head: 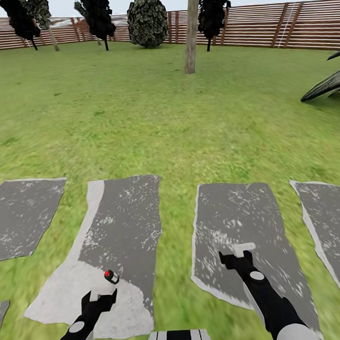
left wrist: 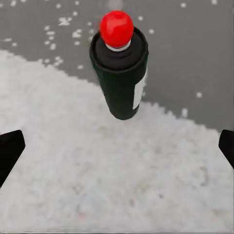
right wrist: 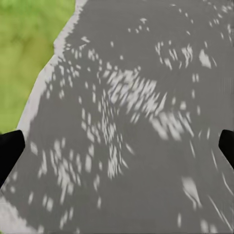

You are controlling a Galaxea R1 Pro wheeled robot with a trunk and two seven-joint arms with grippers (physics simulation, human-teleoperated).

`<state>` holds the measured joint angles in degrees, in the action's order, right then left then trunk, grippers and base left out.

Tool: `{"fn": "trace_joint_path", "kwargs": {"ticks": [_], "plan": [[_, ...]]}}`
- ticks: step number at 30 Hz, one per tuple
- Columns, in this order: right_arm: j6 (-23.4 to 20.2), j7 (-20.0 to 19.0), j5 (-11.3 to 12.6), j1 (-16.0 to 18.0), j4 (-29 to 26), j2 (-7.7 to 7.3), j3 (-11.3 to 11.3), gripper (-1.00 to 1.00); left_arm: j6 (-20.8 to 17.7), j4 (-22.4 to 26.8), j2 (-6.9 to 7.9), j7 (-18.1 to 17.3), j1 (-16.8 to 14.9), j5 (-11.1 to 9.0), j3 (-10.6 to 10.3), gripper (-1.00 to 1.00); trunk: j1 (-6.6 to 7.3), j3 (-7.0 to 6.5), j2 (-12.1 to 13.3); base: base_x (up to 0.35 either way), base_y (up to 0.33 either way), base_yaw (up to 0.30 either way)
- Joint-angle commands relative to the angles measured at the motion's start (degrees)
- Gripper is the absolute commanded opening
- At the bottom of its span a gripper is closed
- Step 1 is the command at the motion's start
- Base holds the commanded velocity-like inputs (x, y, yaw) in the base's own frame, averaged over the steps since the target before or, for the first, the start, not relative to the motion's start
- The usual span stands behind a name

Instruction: Pick up the pesticide atomizer in the garden and spray insectifuge to fully cover both potted plants in the garden.

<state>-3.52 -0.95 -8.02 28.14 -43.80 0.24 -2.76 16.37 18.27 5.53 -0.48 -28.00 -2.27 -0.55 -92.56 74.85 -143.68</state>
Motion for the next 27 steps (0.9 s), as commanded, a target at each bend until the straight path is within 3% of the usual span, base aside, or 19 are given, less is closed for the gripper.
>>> {"fn": "trace_joint_path", "kwargs": {"ticks": [1,7,18,27], "plan": [[-0.3,-0.1,-0.6,0.0,-0.1,0.03,-0.1,1.0,0.2,-0.1,0.0,0.0,0.0,-0.3,0.0,1.0,0.01,0.04,0.0,0.002,-0.001,0.212],[-0.4,-0.1,-0.6,0.0,0.0,0.03,-0.1,1.0,0.3,-0.1,0.0,0.0,0.0,-0.6,0.3,1.0,0.01,0.04,0.0,0.035,0.0,0.068],[-0.4,-0.1,-0.6,0.0,-0.1,0.03,-0.1,1.0,0.3,-0.1,0.0,0.0,0.0,-0.7,0.4,1.0,0.01,0.04,0.0,0.216,-0.081,0.009],[-0.4,-0.1,-0.6,0.0,-0.1,0.03,-0.1,1.0,0.4,0.0,0.0,0.0,0.0,-0.4,0.3,1.0,0.01,0.04,0.0,0.016,-0.007,0.178]]}}
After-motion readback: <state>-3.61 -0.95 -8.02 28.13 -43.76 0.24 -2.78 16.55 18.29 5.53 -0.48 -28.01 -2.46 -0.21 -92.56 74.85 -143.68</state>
